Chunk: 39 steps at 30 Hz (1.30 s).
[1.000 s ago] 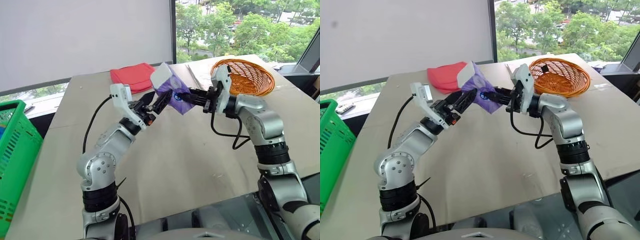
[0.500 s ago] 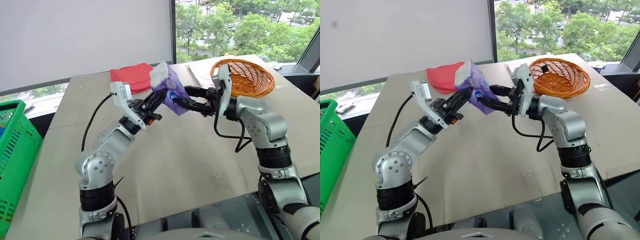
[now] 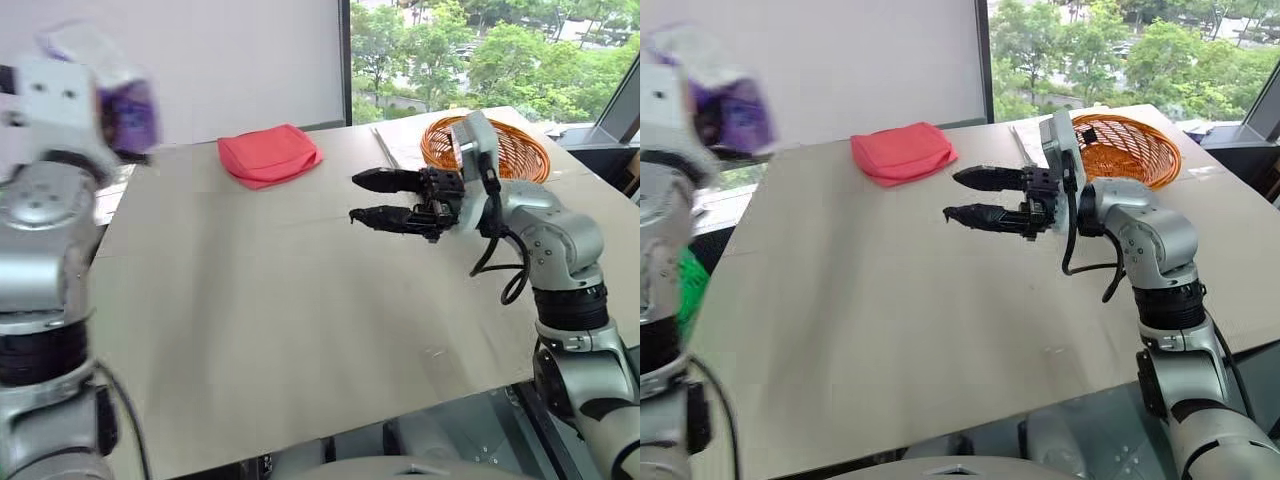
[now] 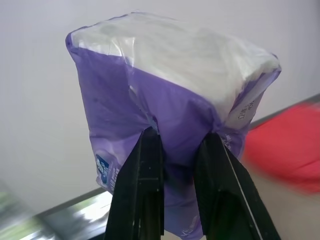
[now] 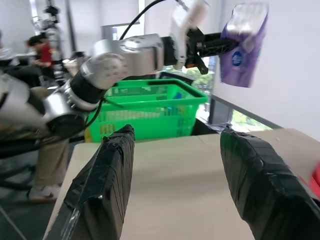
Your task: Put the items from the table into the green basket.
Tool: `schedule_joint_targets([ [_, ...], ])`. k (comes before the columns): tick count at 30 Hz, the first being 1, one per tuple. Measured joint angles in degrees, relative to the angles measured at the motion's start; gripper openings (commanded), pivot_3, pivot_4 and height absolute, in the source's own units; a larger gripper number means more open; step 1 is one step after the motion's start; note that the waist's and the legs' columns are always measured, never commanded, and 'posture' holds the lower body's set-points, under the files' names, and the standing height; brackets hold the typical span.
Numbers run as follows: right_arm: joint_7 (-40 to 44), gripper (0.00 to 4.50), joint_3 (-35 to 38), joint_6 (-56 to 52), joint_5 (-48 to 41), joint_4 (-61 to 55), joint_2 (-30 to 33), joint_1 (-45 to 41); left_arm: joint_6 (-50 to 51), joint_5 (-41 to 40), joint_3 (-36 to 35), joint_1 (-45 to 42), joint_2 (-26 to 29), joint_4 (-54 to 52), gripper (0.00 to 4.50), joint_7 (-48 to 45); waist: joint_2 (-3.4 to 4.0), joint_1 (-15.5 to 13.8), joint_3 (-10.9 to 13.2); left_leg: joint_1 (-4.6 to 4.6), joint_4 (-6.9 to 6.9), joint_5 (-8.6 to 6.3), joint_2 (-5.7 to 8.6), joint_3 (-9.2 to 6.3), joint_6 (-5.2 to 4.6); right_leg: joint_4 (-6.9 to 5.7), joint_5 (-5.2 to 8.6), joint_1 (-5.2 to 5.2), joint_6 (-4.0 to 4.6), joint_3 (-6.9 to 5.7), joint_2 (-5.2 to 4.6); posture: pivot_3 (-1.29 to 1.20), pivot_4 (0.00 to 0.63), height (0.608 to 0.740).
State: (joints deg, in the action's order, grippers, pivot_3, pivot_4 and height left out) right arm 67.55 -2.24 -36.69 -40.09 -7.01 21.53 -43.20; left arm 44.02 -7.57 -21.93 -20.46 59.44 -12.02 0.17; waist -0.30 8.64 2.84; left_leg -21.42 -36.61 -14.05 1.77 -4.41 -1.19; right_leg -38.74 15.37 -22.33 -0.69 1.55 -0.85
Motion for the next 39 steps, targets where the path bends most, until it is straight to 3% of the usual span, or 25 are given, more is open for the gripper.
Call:
schedule_joint_targets([
  [2, 0.58, 2.88, 0.56, 0.04, -0.96, 0.95, -0.07, -0.35, 2.22, 3.92, -4.90, 3.09, 1.98, 2.36, 0.27, 0.01, -0.05, -0.57, -0.03, -0.54, -0.10, 0.06, 0.02, -0.05, 0.11, -0.08, -0.02, -0.52, 0.01, -0.10, -0.07, -0.06, 0.000, 0.740],
  [6, 0.11, 2.88, 0.46, 1.31, -0.86, 1.87, -1.42, -1.87, 2.38, 7.53, -11.49, 10.30, 3.09, 2.88, 0.27, -3.11, -0.07, -2.60, -0.04, -0.67, -0.10, 0.07, 0.08, -0.05, 0.14, -0.07, -0.02, -0.65, 0.03, -0.13, -0.22, -0.06, 0.000, 0.740],
  [13, -0.53, 2.88, 0.42, 2.76, 0.16, 3.26, -1.03, -1.94, 2.84, 7.88, -18.15, 13.69, -4.82, 6.06, 0.27, -5.09, -0.17, -5.06, -0.11, -0.66, -0.10, 0.08, 0.06, -0.05, 0.18, -0.10, -0.05, -0.65, 0.07, -0.19, -0.28, -0.07, 0.000, 0.740],
  [14, -0.54, 2.95, 0.43, 3.04, 0.37, 3.30, -0.86, -1.90, 3.04, 7.89, -18.43, 13.86, -5.89, 6.55, 1.27, -4.94, -0.22, -5.09, -0.14, -0.67, -0.10, 0.08, 0.06, -0.05, 0.18, -0.10, -0.05, -0.65, 0.07, -0.19, -0.28, -0.06, 0.000, 0.740],
  [15, -0.54, 2.95, 0.43, 3.21, 0.51, 3.32, -0.64, -1.90, 3.03, 7.94, -18.43, 14.12, -6.65, 6.81, 1.49, -4.94, -0.26, -5.11, -0.17, -0.68, -0.10, 0.08, 0.06, -0.06, 0.18, -0.10, -0.05, -0.66, 0.07, -0.20, -0.28, -0.06, 0.000, 0.740],
  [16, -0.54, 2.95, 0.43, 3.30, 0.62, 3.33, -0.44, -1.90, 2.93, 8.02, -18.39, 14.31, -7.42, 6.98, 2.14, -4.95, -0.31, -5.11, -0.20, -0.69, -0.10, 0.08, 0.06, -0.06, 0.19, -0.09, -0.05, -0.67, 0.08, -0.20, -0.28, -0.07, 0.000, 0.740],
  [19, -0.53, 2.95, 0.43, 3.31, 0.63, 3.39, -0.43, -1.89, 1.73, 8.05, -18.29, 14.10, -7.93, 7.03, 3.41, -4.99, -0.38, -4.98, -0.24, -0.73, -0.09, 0.07, 0.06, -0.04, 0.19, -0.09, -0.05, -0.71, 0.08, -0.17, -0.30, -0.06, 0.000, 0.740],
  [22, -0.53, 2.95, 0.41, 4.08, 1.49, 3.78, 0.23, -1.54, -0.71, 7.04, -18.32, 10.37, -9.27, 7.02, 3.41, -5.20, -0.38, -5.12, -0.25, -0.73, -0.08, 0.08, 0.06, -0.03, 0.19, -0.11, -0.07, -0.72, 0.11, -0.19, -0.31, -0.05, 0.000, 0.740],
  [26, -0.74, 2.95, -0.03, 6.70, 4.76, 4.82, 2.12, 1.26, -6.51, -0.15, -17.90, 7.81, -16.38, 3.57, 3.41, -10.54, -0.34, -5.46, -0.36, -0.74, -0.08, 0.08, 0.08, 0.07, 0.19, -0.07, -0.08, -0.71, 0.11, -0.13, -0.38, -0.05, 0.000, 0.740],
  [31, -2.16, 2.95, -0.23, 14.82, 13.55, 9.86, 7.67, 12.67, -6.86, -16.33, -7.18, 21.50, -34.28, -11.21, 3.41, -23.04, -0.59, -5.34, -0.80, -1.12, -0.15, 0.02, 0.06, 0.24, 0.08, 0.12, -0.10, -0.95, 0.08, -0.08, -0.41, -0.06, 0.000, 0.740],
  [36, -6.58, 2.95, -0.06, 26.82, 23.19, 20.77, 10.18, 23.28, -10.66, -13.92, 5.23, 33.58, -37.94, -16.15, 3.41, -24.91, -0.24, -4.95, -0.95, -0.93, -0.14, 0.03, -0.03, 0.35, 0.07, -0.18, -0.10, -1.00, 0.15, 0.09, -0.19, -0.07, 0.000, 0.740],
  [39, -10.25, 2.95, 0.13, 32.73, 26.10, 25.30, 9.13, 26.05, -16.06, -11.70, 9.10, 36.31, -40.56, -14.05, 3.41, -24.91, 0.06, -4.87, -0.79, -0.06, -0.14, 0.05, -0.15, 0.48, 0.06, -0.12, -0.10, -0.13, 0.25, 0.16, 0.04, -0.08, 0.000, 0.740],
])
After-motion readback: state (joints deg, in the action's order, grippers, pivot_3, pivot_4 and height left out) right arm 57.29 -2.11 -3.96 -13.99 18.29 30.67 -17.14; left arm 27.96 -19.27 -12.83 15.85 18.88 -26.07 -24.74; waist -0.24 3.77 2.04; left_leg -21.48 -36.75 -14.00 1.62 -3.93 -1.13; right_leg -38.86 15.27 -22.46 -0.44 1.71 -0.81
